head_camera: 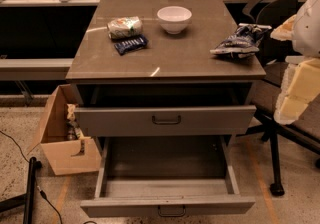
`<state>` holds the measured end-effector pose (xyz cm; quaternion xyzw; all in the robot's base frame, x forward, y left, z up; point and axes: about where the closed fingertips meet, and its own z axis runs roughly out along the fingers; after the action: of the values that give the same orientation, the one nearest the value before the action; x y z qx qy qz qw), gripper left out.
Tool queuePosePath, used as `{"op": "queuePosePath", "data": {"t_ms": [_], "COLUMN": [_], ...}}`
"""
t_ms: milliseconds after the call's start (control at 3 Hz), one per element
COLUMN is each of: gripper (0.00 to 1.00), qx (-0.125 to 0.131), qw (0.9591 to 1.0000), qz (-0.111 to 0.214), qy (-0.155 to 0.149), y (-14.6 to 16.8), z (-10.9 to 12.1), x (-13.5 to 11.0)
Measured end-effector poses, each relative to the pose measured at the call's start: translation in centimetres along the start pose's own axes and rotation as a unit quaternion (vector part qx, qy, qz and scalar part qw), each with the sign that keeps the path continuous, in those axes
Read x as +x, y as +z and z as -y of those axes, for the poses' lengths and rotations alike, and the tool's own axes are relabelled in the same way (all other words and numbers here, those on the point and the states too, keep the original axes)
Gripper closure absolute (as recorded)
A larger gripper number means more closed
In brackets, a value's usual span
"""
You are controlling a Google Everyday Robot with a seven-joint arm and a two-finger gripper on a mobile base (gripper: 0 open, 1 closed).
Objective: Place blue chip bag into white bowl
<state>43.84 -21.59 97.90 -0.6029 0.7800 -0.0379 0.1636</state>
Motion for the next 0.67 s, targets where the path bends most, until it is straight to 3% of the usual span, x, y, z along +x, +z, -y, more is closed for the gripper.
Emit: {"op": "queuePosePath", "data": {"t_ms": [333, 667], "gripper": [0.0, 0.0], "qx": [0.0, 0.029], "qw": [1.0, 0.999], "qz": [0.0, 0.024], "qy": [0.0, 0.026], "y": [0.0, 0.1], "z": [0.0, 1.3], "x": [0.0, 0.5]}}
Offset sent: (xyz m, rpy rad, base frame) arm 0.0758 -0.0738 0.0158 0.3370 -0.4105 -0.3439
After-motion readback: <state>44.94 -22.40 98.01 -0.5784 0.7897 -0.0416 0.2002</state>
